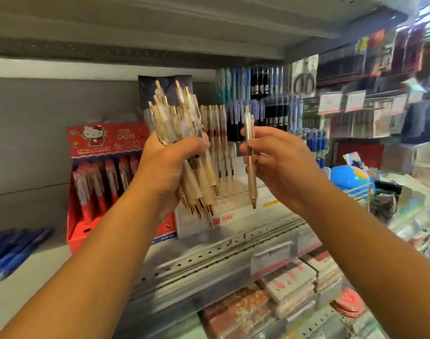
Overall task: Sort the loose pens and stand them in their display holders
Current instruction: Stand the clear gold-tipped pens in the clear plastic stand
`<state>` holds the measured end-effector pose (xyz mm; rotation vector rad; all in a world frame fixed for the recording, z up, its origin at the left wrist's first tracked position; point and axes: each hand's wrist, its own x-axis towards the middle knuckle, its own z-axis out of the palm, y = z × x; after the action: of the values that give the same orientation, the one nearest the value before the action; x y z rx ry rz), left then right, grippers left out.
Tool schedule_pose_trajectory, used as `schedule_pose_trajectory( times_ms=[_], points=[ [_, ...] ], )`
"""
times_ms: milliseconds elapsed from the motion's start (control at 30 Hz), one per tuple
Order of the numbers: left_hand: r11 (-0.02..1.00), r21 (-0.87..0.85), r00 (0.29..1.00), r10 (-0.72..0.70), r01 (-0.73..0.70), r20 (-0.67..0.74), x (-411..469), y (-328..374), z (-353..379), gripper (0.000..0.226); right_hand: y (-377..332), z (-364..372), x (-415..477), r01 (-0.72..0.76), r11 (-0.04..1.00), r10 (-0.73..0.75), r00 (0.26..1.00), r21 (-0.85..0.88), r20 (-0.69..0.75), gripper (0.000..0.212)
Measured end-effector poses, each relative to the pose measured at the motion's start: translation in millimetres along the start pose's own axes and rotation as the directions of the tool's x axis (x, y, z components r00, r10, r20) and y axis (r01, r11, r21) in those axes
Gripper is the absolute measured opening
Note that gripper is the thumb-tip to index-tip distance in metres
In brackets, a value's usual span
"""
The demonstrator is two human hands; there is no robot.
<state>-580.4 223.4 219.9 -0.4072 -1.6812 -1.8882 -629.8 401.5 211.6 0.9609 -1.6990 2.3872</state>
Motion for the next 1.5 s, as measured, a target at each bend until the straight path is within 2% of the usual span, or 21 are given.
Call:
schedule_pose_trajectory(
  times_ms=[100,267,433,500,667,800,967,1167,1500],
  points=[
    [0.996,0.09,0.999,0.021,-0.018,-0.035,11,-3,-1,0.036,8,-4,27,0.047,0.999,-0.046,0.998,-0.015,0.053,0.009],
    [0.981,0.181,0.981,0.097,-0.067,-0.166,17,-9,-6,0.028,28,-4,71,0.193,0.955,-0.162,0.976,-0.226,0.148,0.029],
    [0.958,0.272,0.947,0.164,-0.086,-0.277,9,-19,-6,0.024,54,5,94,0.308,0.915,-0.233,0.931,-0.261,0.281,0.049],
    [0.951,0.299,0.928,0.183,-0.083,-0.324,5,-26,-6,0.027,64,8,101,0.344,0.897,-0.256,0.916,-0.277,0.31,0.05],
    [0.946,0.322,0.895,0.182,-0.045,-0.408,-6,-37,-14,0.031,86,12,104,0.338,0.893,-0.256,0.925,-0.299,0.28,0.047],
    [0.93,0.366,0.892,0.196,-0.038,-0.407,-6,-41,-19,0.034,92,16,100,0.375,0.871,-0.276,0.909,-0.318,0.313,0.046],
    [0.913,0.408,0.923,0.179,-0.027,-0.341,-4,-43,-20,0.04,96,23,98,0.322,0.877,-0.198,0.918,-0.356,0.344,0.049],
    [0.929,0.369,0.925,0.171,-0.036,-0.34,-7,-42,-27,0.042,99,30,98,0.328,0.828,-0.159,0.915,-0.454,0.371,0.047],
    [0.916,0.398,0.936,0.176,-0.043,-0.306,-13,-46,-28,0.04,106,36,91,0.318,0.736,-0.006,0.886,-0.598,0.464,0.045]
  ],
)
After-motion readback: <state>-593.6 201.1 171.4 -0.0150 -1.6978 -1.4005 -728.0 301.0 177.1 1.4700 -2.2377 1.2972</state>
